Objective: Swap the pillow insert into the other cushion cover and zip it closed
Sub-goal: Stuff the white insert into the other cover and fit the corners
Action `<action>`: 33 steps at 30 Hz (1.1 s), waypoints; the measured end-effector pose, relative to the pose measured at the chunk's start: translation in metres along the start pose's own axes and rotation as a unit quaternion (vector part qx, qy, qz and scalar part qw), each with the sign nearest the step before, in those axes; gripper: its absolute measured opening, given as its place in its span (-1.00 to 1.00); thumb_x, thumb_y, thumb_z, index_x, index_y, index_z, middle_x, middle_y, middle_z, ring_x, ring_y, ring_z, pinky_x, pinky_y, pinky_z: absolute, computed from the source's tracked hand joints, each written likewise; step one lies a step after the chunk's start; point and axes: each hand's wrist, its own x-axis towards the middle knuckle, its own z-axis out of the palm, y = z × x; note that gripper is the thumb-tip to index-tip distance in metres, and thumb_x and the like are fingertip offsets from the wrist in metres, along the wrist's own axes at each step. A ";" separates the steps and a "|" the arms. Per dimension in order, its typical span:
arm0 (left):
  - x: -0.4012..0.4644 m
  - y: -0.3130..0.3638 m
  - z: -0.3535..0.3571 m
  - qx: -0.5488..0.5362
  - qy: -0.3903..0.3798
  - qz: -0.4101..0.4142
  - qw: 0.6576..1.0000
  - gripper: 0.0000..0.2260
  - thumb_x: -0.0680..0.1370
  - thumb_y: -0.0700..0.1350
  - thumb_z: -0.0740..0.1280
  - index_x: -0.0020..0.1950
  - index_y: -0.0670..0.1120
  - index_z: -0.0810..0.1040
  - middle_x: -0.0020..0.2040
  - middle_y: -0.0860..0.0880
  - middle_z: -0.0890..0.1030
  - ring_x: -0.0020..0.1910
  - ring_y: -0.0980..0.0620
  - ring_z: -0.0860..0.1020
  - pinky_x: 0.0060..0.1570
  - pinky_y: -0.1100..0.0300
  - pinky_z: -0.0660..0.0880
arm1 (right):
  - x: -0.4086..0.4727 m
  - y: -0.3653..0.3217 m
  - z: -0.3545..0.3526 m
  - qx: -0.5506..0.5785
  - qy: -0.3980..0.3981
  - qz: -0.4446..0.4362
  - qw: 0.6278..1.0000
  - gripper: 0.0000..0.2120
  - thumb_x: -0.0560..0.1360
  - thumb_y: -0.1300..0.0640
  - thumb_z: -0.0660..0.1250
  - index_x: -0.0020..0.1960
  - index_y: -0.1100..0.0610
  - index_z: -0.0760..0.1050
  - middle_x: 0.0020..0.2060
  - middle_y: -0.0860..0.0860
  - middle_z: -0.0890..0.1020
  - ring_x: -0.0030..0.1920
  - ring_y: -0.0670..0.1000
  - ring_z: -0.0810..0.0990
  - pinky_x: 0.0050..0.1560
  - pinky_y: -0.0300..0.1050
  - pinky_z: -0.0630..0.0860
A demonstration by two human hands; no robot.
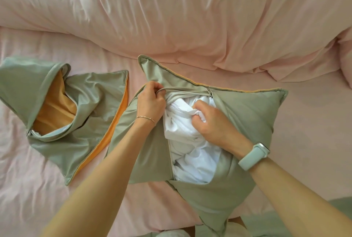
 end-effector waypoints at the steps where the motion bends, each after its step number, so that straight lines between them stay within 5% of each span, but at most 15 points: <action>1: 0.000 -0.001 0.001 -0.019 -0.017 -0.007 1.000 -0.94 0.55 -0.25 0.23 -0.03 -0.14 0.48 -0.15 -0.02 0.52 -0.18 0.06 0.45 -0.17 0.36 0.29 | 0.001 0.001 -0.001 0.078 0.035 0.037 0.996 -0.90 0.44 0.10 0.14 -0.19 0.11 0.38 -0.34 -0.05 0.45 -0.29 -0.03 0.42 -0.27 -0.15 0.27; 3: -0.001 -0.003 0.003 -0.056 -0.058 -0.020 0.997 -0.92 0.55 -0.24 0.25 -0.11 -0.09 0.45 -0.25 0.02 0.48 -0.31 0.12 0.42 -0.28 0.42 0.32 | 0.002 0.000 -0.006 0.310 0.133 0.131 0.932 -0.91 0.48 0.20 0.26 -0.17 0.04 0.46 -0.30 -0.07 0.55 -0.29 -0.13 0.49 -0.22 -0.24 0.42; 5: 0.000 -0.004 0.005 -0.073 -0.073 -0.030 0.994 -0.84 0.55 -0.24 0.26 -0.18 -0.01 0.43 -0.29 0.06 0.46 -0.34 0.17 0.39 -0.30 0.44 0.32 | 0.006 -0.003 -0.008 0.522 0.194 0.204 0.805 -0.86 0.50 0.29 0.26 -0.12 0.06 0.45 -0.34 -0.02 0.55 -0.34 -0.09 0.51 -0.30 -0.23 0.48; 8: 0.002 -0.002 0.007 -0.084 -0.081 -0.024 0.993 -0.78 0.54 -0.25 0.24 -0.20 0.06 0.40 -0.30 0.05 0.45 -0.32 0.11 0.39 -0.20 0.26 0.34 | 0.015 -0.011 -0.009 0.601 0.237 0.196 0.738 -0.81 0.52 0.33 0.24 0.01 0.05 0.41 -0.30 0.00 0.56 -0.31 -0.07 0.51 -0.32 -0.26 0.48; 10: -0.001 0.001 0.005 -0.068 -0.110 0.011 0.992 -0.79 0.51 -0.20 0.23 -0.15 0.13 0.37 -0.32 0.06 0.45 -0.30 0.03 0.40 -0.15 0.11 0.35 | 0.019 -0.010 -0.013 0.597 0.244 0.153 0.749 -0.68 0.52 0.34 0.23 0.17 0.02 0.34 -0.06 -0.01 0.59 -0.11 -0.05 0.55 -0.11 -0.22 0.50; 12: -0.004 0.003 0.002 -0.034 -0.140 0.054 0.988 -0.79 0.43 -0.14 0.17 -0.14 0.21 0.37 -0.25 0.11 0.48 -0.21 0.00 0.45 -0.10 0.08 0.38 | 0.017 -0.004 -0.018 0.517 0.255 0.115 0.809 -0.61 0.51 0.35 0.24 0.23 -0.01 0.30 0.11 -0.08 0.54 0.01 -0.09 0.53 0.00 -0.24 0.48; 16: -0.006 0.001 0.001 0.019 -0.170 0.106 0.980 -0.77 0.43 -0.15 0.21 0.02 0.00 0.58 0.10 0.02 0.37 0.12 0.04 0.41 0.11 0.28 0.28 | 0.003 0.009 -0.020 0.250 0.305 0.054 0.917 -0.78 0.48 0.29 0.31 0.02 0.05 0.37 -0.06 -0.05 0.50 -0.08 -0.18 0.49 -0.03 -0.37 0.42; 20: -0.010 0.001 0.004 0.109 -0.139 0.196 0.965 -0.64 0.41 0.05 0.19 0.05 -0.06 0.64 0.20 -0.16 0.43 0.13 -0.13 0.41 0.17 0.12 0.32 | -0.002 0.020 -0.004 0.012 0.194 -0.021 0.981 -0.88 0.44 0.14 0.31 -0.02 0.11 0.50 -0.12 0.02 0.54 -0.12 0.05 0.51 -0.12 -0.15 0.46; 23: -0.018 -0.015 0.005 0.298 -0.072 0.280 0.910 -0.73 0.43 0.04 0.20 -0.18 -0.02 0.66 0.20 -0.18 0.51 0.17 -0.29 0.43 0.13 -0.12 0.40 | 0.001 0.035 -0.004 -0.179 0.111 -0.045 0.977 -0.77 0.46 0.09 0.28 0.10 0.06 0.55 -0.01 0.01 0.57 -0.01 0.12 0.51 -0.12 -0.07 0.44; 27: -0.031 -0.037 -0.006 0.469 -0.032 0.257 0.844 -0.78 0.46 0.05 0.21 -0.19 0.10 0.65 0.32 -0.15 0.46 0.34 -0.32 0.32 0.28 -0.38 0.06 | -0.010 0.045 -0.014 -0.250 0.085 -0.056 0.963 -0.78 0.49 0.09 0.17 -0.05 0.10 0.57 -0.13 -0.01 0.60 -0.09 0.11 0.56 -0.23 -0.10 0.51; 29: -0.033 -0.035 -0.004 0.488 -0.043 0.236 0.839 -0.75 0.47 0.04 0.17 -0.17 0.10 0.66 0.35 -0.17 0.43 0.37 -0.33 0.26 0.25 -0.44 0.03 | -0.012 0.040 -0.016 -0.240 0.081 -0.041 0.967 -0.74 0.51 0.08 0.09 -0.07 0.11 0.55 -0.16 0.00 0.60 -0.11 0.11 0.57 -0.24 -0.11 0.46; 33: -0.040 -0.034 0.007 0.431 -0.051 0.279 0.857 -0.71 0.50 0.03 0.13 -0.18 0.04 0.64 0.35 -0.20 0.41 0.38 -0.29 0.17 0.25 -0.46 0.03 | 0.018 0.037 -0.025 -0.171 0.097 0.036 0.980 -0.72 0.58 0.13 0.10 0.24 0.08 0.45 -0.07 0.14 0.62 -0.03 0.23 0.53 -0.11 0.02 0.44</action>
